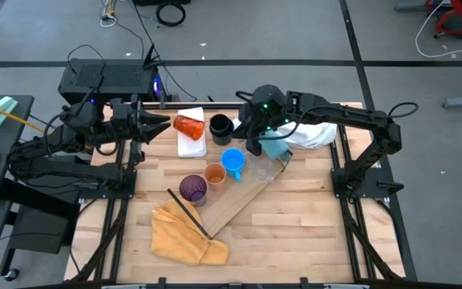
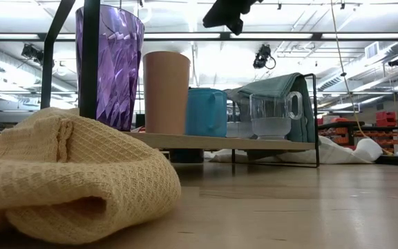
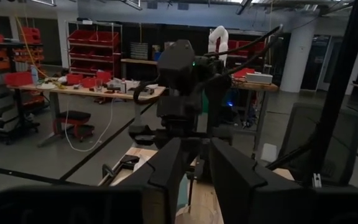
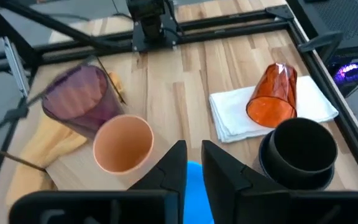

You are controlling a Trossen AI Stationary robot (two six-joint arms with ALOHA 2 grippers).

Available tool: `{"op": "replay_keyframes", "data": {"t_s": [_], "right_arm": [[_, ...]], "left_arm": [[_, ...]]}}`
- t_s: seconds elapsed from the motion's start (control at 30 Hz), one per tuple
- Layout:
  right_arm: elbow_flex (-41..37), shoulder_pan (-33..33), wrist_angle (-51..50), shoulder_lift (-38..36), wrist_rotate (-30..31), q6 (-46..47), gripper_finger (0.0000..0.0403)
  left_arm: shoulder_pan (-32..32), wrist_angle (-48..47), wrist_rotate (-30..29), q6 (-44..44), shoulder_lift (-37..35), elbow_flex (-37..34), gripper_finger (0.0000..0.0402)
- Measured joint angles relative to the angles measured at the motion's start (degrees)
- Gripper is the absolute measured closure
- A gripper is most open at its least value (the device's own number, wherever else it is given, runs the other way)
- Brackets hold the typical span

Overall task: Stack small to large cups/mugs on shelf
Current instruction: Remove the black cup from the dark blue mug

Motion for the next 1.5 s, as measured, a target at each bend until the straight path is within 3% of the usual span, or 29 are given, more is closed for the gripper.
{"op": "replay_keyframes", "data": {"t_s": [0.3,0.53,0.7,1.0,1.5], "right_arm": [[-0.65,-5.30,1.29,2.13,5.00,-6.32,0.0313],[1.20,-10.55,1.84,9.45,6.13,4.16,0.0292],[10.99,-10.54,-2.00,17.45,5.86,10.24,0.0294],[35.40,-13.15,-24.75,31.50,7.16,11.52,0.0299],[38.56,-13.92,-27.34,37.47,5.40,13.83,0.0300]], "left_arm": [[0.01,-0.11,0.00,0.04,0.00,0.00,0.0317],[-0.01,-0.48,0.00,0.01,0.00,0.00,0.0308],[-0.01,-0.61,0.02,0.00,0.00,0.00,0.0312],[-0.01,-0.73,0.00,0.04,0.00,0.00,0.0312],[-0.01,-0.83,0.00,0.14,0.00,0.00,0.0311]]}}
